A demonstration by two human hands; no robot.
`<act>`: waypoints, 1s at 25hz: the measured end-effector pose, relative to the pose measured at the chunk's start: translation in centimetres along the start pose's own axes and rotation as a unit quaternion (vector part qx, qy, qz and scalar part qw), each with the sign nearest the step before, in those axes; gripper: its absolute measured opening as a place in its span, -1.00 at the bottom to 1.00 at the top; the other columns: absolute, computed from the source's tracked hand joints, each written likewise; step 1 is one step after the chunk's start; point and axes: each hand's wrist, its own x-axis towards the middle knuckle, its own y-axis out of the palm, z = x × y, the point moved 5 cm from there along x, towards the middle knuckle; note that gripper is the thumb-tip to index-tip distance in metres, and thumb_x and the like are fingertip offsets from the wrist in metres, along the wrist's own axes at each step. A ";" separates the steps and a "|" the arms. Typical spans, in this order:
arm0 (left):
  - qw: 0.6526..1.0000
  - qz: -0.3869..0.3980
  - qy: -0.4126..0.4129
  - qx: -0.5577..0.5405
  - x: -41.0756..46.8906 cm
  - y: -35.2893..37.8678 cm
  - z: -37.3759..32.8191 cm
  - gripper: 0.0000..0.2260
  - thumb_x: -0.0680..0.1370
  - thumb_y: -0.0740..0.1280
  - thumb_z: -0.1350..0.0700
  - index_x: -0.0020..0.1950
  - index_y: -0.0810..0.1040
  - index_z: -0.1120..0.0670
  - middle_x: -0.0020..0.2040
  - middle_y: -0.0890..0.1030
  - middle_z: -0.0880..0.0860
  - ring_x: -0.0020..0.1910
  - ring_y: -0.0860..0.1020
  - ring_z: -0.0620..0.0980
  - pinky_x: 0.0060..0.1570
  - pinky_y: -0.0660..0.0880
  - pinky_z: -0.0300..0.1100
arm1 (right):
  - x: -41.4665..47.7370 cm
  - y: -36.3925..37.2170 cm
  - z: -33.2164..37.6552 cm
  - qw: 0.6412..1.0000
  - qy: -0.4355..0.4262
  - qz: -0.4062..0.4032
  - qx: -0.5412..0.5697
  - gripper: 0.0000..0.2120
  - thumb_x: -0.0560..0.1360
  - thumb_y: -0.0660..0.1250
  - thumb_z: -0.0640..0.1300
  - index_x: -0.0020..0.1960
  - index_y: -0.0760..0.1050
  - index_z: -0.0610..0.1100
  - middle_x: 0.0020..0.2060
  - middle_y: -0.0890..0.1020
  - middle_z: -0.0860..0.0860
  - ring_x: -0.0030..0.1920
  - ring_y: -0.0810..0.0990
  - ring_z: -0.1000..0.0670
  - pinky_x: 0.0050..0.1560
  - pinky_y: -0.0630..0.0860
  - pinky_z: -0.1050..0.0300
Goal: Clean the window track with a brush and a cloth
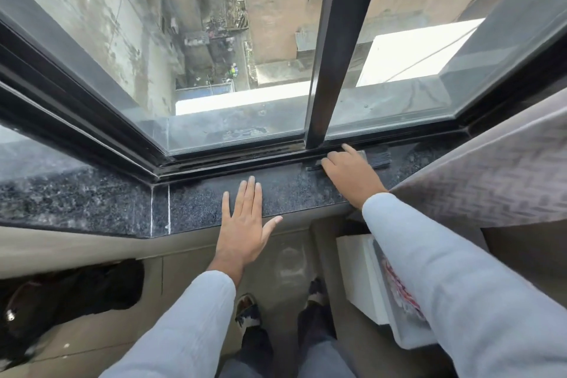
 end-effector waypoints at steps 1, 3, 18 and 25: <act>1.000 -0.002 0.001 -0.002 0.0 0.0 0.0 -0.15 0.62 -0.23 -0.42 0.71 0.00 0.16 0.74 0.00 0.12 0.72 0.01 0.10 0.64 0.04 0.31 | -0.2 -1.1 2.1 0.999 -0.028 -0.033 0.023 -0.62 0.58 0.15 -0.41 0.33 0.50 -0.23 0.17 0.64 -0.17 0.21 0.62 -0.20 0.65 0.23 -0.16; 1.000 -0.003 -0.001 -0.002 -0.1 0.1 0.2 -0.15 0.63 -0.21 -0.41 0.70 0.03 0.17 0.74 0.03 0.14 0.72 0.04 0.11 0.64 0.02 0.32 | -2.0 -3.3 7.3 0.982 -0.071 -0.148 0.094 -0.69 0.57 0.15 -0.38 0.20 0.59 -0.25 0.01 0.68 -0.16 0.05 0.67 -0.19 0.49 0.46 -0.16; 1.000 -0.015 0.011 -0.014 0.0 0.2 -0.1 -0.17 0.62 -0.15 -0.40 0.70 0.00 0.17 0.74 0.02 0.14 0.72 0.00 0.13 0.63 -0.04 0.33 | -27.6 15.2 -7.6 0.861 0.441 0.048 0.250 -0.57 0.62 0.25 -0.35 0.48 0.47 -0.22 0.42 0.53 -0.20 0.43 0.53 -0.22 0.49 0.41 -0.03; 1.000 -0.021 0.009 0.007 0.2 0.9 0.3 -0.18 0.64 -0.13 -0.39 0.69 0.00 0.17 0.73 0.02 0.15 0.72 -0.02 0.13 0.62 -0.04 0.33 | -27.1 20.6 -11.0 0.826 0.492 0.085 0.263 -0.62 0.65 0.16 -0.40 0.42 0.51 -0.29 0.37 0.56 -0.29 0.39 0.52 -0.29 0.40 0.46 -0.11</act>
